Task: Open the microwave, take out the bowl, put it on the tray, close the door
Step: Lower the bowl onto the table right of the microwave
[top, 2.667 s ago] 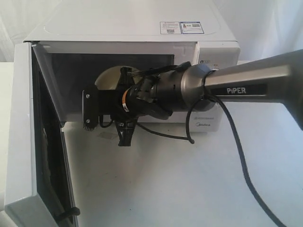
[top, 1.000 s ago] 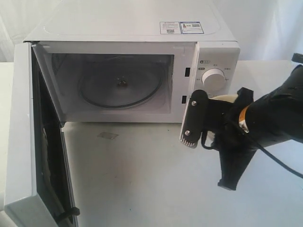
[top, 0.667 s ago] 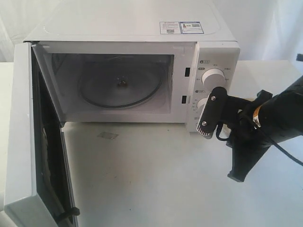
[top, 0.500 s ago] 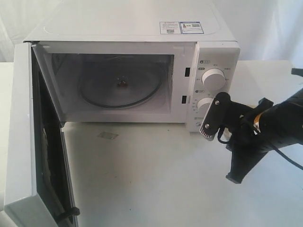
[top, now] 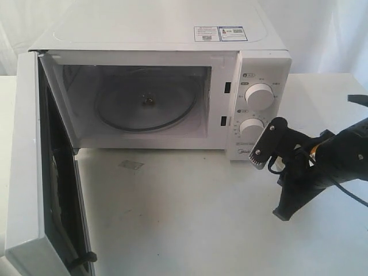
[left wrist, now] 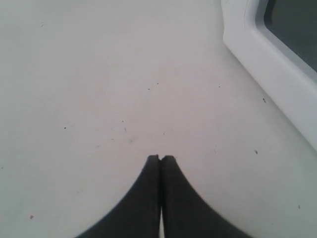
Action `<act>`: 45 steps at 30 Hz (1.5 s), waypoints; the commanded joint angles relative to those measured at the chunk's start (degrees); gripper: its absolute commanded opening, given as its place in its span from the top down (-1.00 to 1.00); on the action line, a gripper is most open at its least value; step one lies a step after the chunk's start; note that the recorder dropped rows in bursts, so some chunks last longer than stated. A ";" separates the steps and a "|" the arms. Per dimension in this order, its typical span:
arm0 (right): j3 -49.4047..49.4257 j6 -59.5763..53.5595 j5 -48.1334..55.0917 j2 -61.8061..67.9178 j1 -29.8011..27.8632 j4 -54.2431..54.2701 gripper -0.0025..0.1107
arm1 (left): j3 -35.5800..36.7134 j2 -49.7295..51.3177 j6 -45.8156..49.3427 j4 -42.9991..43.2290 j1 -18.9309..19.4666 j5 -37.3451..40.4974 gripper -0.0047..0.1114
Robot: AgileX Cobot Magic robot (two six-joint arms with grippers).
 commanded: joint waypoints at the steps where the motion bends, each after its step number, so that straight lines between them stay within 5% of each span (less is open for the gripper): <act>1: 0.27 -0.53 -4.15 2.42 -0.34 0.23 0.96 | 0.19 -0.24 -0.11 -0.40 0.08 0.85 0.92; 24: 0.27 -0.53 -4.57 4.14 -0.92 -0.14 0.95 | 0.19 -0.24 -0.11 -0.40 0.08 0.85 0.92; 32: 0.27 -0.53 -4.67 4.27 -0.92 -0.14 0.61 | 0.19 -0.24 -0.11 -0.40 0.08 0.85 0.92; 45: 0.27 -0.53 -4.97 4.27 -0.92 0.50 0.57 | 0.19 -0.24 -0.11 -0.40 0.08 0.85 0.92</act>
